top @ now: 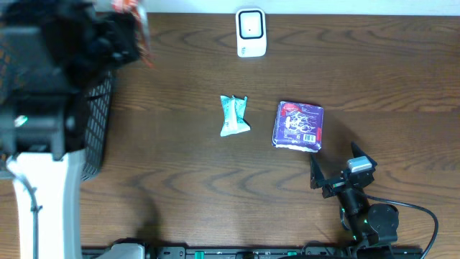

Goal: Scan the item barcode
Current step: 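Carry the red snack bar with the left gripper toward the scanner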

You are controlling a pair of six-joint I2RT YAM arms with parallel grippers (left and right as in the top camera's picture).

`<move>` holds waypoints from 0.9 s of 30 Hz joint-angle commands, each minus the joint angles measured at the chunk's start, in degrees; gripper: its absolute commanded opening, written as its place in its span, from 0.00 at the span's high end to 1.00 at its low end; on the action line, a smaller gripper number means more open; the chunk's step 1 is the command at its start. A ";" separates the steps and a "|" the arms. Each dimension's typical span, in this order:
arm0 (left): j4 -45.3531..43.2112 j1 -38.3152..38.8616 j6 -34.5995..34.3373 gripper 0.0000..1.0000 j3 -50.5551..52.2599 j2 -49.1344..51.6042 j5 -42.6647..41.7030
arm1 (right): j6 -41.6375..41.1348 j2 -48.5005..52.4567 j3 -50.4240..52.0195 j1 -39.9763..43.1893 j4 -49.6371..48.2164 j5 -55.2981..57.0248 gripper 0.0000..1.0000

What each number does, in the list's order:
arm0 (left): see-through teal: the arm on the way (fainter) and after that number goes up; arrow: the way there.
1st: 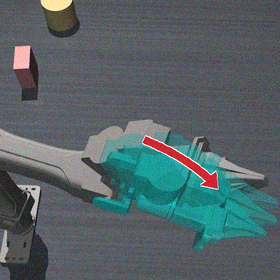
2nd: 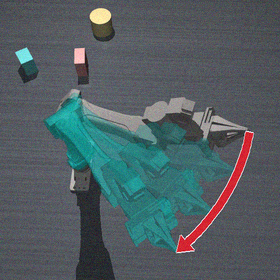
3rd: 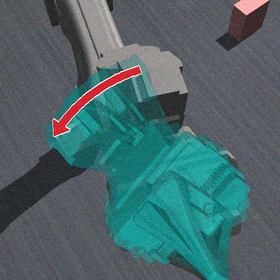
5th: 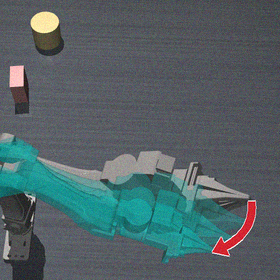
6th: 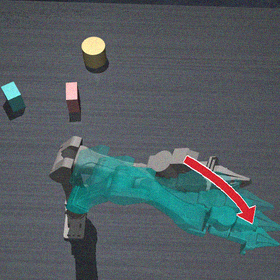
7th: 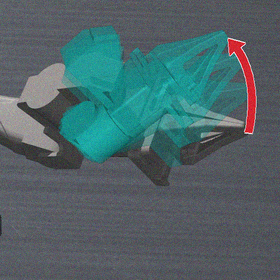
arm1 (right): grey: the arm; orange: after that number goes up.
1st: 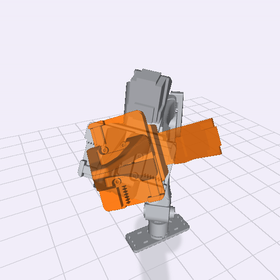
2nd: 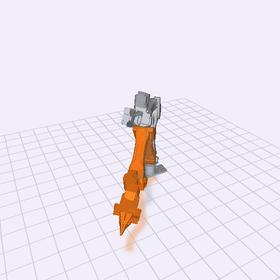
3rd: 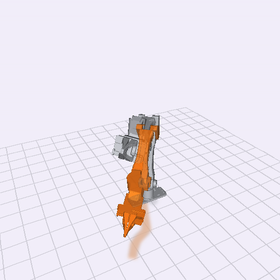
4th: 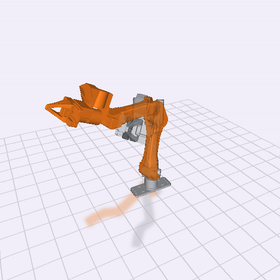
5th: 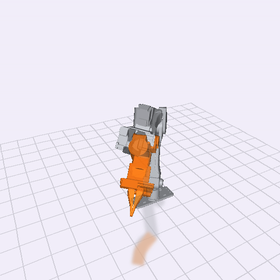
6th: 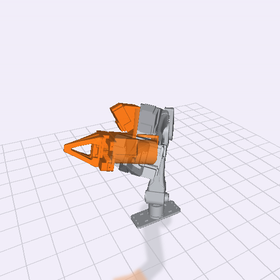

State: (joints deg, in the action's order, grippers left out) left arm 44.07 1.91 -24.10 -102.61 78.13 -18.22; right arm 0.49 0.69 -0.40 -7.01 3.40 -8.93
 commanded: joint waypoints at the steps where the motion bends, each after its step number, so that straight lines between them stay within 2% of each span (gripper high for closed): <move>1: 3.87 7.45 -7.02 0.93 -0.35 5.46 10.88 | -0.46 -0.37 0.09 -0.17 0.24 0.46 0.01; 13: 5.29 21.38 -21.99 0.93 -0.35 27.93 11.82 | -0.44 -0.37 0.09 -0.17 0.24 0.46 0.01; 21: 3.19 25.99 -24.72 0.92 -0.35 37.13 10.16 | -0.44 -0.37 0.09 -0.17 0.24 0.44 0.01; 24: 3.15 26.47 -24.65 0.69 -0.35 37.59 9.90 | -0.46 -0.37 0.09 -0.17 0.24 0.44 0.01; 26: 3.21 26.43 -24.02 0.65 -0.37 37.42 9.86 | -0.46 -0.37 0.09 -0.17 0.26 0.44 0.01; 27: 3.21 26.25 -23.21 0.60 -0.37 37.24 9.86 | -0.46 -0.37 0.09 -0.17 0.24 0.46 0.01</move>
State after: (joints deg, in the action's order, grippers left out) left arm 47.29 28.51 -48.25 -102.59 116.36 -8.27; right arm 0.49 0.69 -0.40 -7.01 3.40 -8.95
